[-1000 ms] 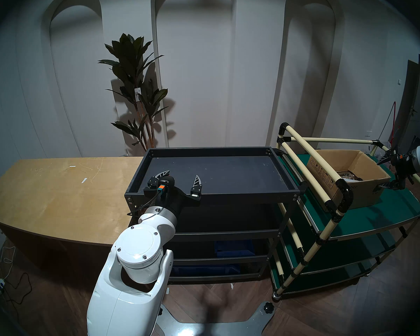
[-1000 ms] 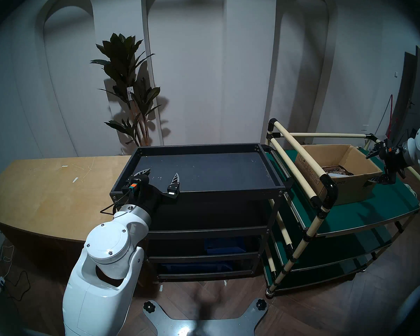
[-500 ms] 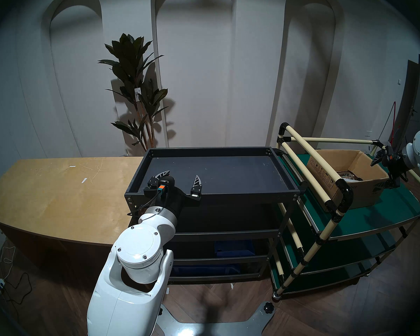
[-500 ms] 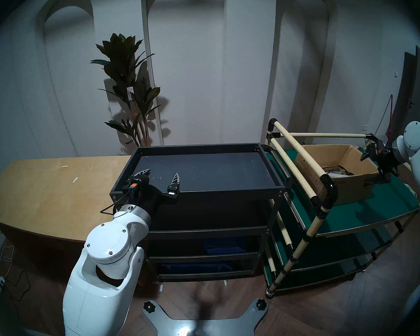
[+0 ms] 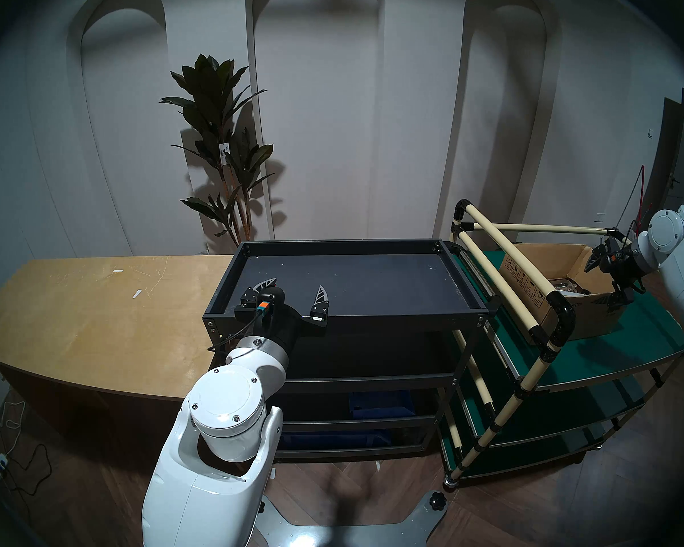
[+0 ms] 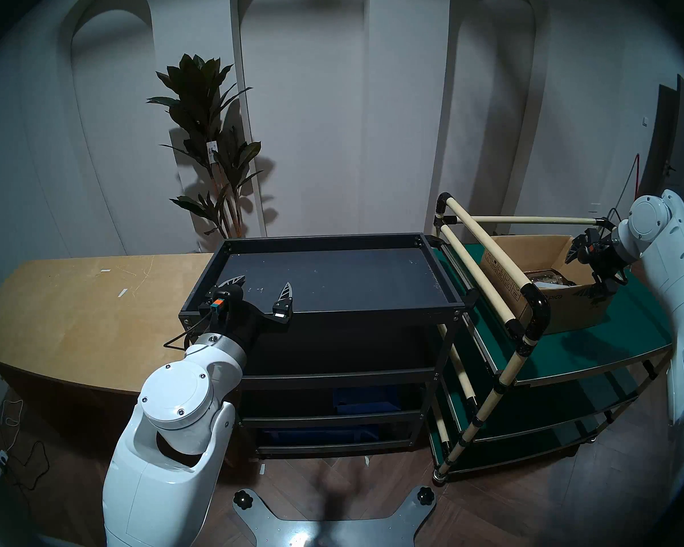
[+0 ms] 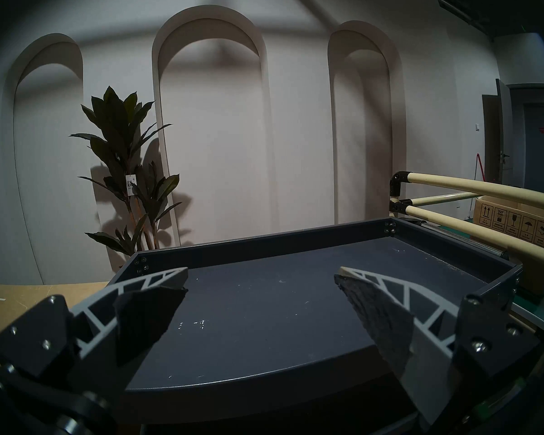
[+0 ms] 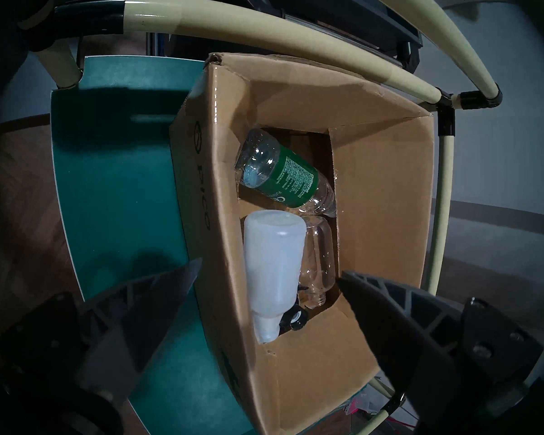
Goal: Put the storage box onto the shelf
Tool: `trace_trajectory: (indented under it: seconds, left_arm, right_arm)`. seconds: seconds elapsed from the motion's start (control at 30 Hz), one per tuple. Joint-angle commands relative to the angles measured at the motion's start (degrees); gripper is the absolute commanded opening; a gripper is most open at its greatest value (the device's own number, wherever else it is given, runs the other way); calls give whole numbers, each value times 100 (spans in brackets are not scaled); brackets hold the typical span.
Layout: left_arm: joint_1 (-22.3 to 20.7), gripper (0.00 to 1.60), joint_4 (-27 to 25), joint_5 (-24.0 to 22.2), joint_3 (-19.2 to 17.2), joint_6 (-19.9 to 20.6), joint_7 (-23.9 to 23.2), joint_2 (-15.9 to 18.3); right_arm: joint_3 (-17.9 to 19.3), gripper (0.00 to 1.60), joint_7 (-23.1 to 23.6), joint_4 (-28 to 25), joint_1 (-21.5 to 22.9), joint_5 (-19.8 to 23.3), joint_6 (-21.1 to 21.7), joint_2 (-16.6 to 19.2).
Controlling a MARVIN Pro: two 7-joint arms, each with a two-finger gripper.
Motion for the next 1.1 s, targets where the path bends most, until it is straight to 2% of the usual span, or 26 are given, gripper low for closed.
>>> trace_trajectory:
  seconds: [0.0,0.5,0.73,1.07]
  left_arm:
    - [-50,160,-100,-6,-10,-27,0,-11]
    - [-51,160,-106,-7,-11,-29,0,-14]
    - [-51,160,-107,-7,-11,-29,0,-15]
    - [-50,160,-110,-8,-12,-29,0,-17]
  right_arm:
    - [-210,160,-30,307,516,-263,-49,-223]
    - [-870,160,-164,1554,710,-981,-384,-388]
    - [-1028,160,-384,2011,785,-1162,-553,-407]
    - [-1153,160,-680,2516,1196,-1333,-796,-373]
